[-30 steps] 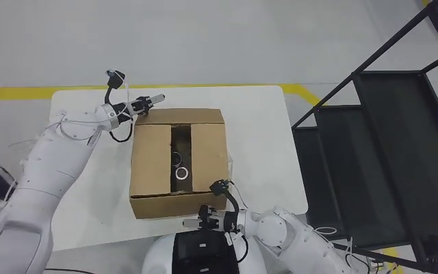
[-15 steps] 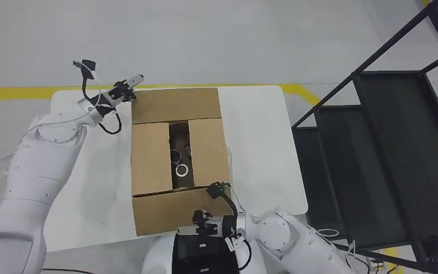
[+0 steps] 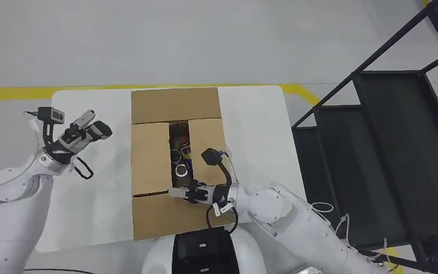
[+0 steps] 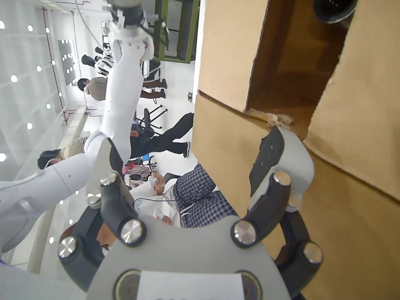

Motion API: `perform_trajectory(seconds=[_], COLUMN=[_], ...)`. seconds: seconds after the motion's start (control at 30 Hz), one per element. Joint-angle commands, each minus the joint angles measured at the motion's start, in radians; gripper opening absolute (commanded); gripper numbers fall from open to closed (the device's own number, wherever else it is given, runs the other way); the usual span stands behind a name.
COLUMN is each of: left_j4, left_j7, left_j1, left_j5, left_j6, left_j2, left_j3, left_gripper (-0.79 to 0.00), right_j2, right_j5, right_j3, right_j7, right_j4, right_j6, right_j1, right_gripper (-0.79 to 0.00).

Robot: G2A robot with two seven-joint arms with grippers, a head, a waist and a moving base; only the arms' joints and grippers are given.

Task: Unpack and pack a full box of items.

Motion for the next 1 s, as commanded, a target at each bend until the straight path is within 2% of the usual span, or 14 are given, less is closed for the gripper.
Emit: perform_trajectory(seconds=[0.0,0.13,0.23,0.6,0.67,0.97], left_j4=[-0.02,-0.041,-0.036,-0.036,-0.074,-0.143], left_j7=[-0.095,-0.315,-0.436,-0.436,-0.425,-0.409], left_j1=[0.032,0.053,0.035,0.035,0.045,0.051], left_j5=[-0.035,-0.137,-0.088,-0.088,-0.082,-0.056], left_j6=[0.006,0.049,0.051,0.051,0.068,0.049], left_j2=[0.008,0.018,0.027,0.027,0.025,0.024], left_j3=[-0.036,-0.073,-0.082,-0.082,-0.065,-0.068], left_gripper=[0.0,0.0,0.0,0.0,0.0,0.0], right_j2=[-0.013,-0.028,-0.028,-0.028,-0.03,-0.087], right_j5=[0.008,0.004,0.004,0.004,0.011,0.051], right_j3=[-0.026,-0.054,-0.054,-0.054,-0.053,-0.149], right_j7=[-0.028,-0.061,-0.061,-0.061,-0.07,-0.081], right_j4=[0.021,0.041,0.041,0.041,0.048,0.212], right_j6=[0.033,0.058,0.058,0.058,0.05,0.065], right_j1=[0.037,0.073,0.073,0.073,0.071,0.212], right_gripper=[0.0,0.0,0.0,0.0,0.0,0.0])
